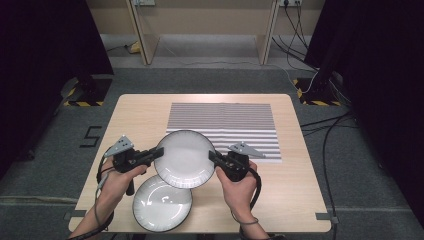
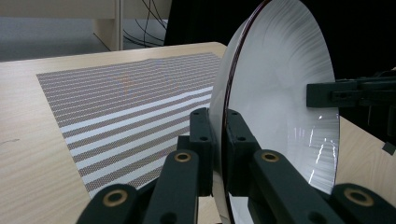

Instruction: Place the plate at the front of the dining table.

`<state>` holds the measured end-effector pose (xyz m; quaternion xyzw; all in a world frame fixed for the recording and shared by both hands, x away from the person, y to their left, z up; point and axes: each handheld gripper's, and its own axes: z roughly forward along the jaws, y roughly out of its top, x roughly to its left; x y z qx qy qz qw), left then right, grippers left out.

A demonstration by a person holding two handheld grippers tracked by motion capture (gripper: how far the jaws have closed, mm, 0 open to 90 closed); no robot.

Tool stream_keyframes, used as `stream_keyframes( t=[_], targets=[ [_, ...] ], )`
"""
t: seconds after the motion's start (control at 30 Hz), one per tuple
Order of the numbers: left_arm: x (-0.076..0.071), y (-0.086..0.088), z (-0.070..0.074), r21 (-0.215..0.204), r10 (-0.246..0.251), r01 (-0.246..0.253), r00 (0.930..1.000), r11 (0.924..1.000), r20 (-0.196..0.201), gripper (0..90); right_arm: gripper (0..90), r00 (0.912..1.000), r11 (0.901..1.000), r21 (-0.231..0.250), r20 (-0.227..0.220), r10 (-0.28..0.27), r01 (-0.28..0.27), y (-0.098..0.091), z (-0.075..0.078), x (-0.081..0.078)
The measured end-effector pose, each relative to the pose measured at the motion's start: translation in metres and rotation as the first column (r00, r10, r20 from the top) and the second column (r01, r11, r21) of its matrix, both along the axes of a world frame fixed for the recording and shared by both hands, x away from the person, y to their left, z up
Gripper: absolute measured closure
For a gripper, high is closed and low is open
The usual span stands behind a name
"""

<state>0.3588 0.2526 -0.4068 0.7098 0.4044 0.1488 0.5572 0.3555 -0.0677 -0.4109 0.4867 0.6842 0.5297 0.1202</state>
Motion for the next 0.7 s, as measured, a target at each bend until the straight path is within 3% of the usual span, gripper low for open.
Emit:
stream_keyframes(
  t=[0.7],
  targets=[
    [0.013,-0.007,0.005,-0.002,-0.005,0.005,1.0000,1.0000,0.005,83.5,82.8,0.9995,0.9996,0.000,0.015,-0.027,0.027,-0.005,0.005,0.009]
  ],
)
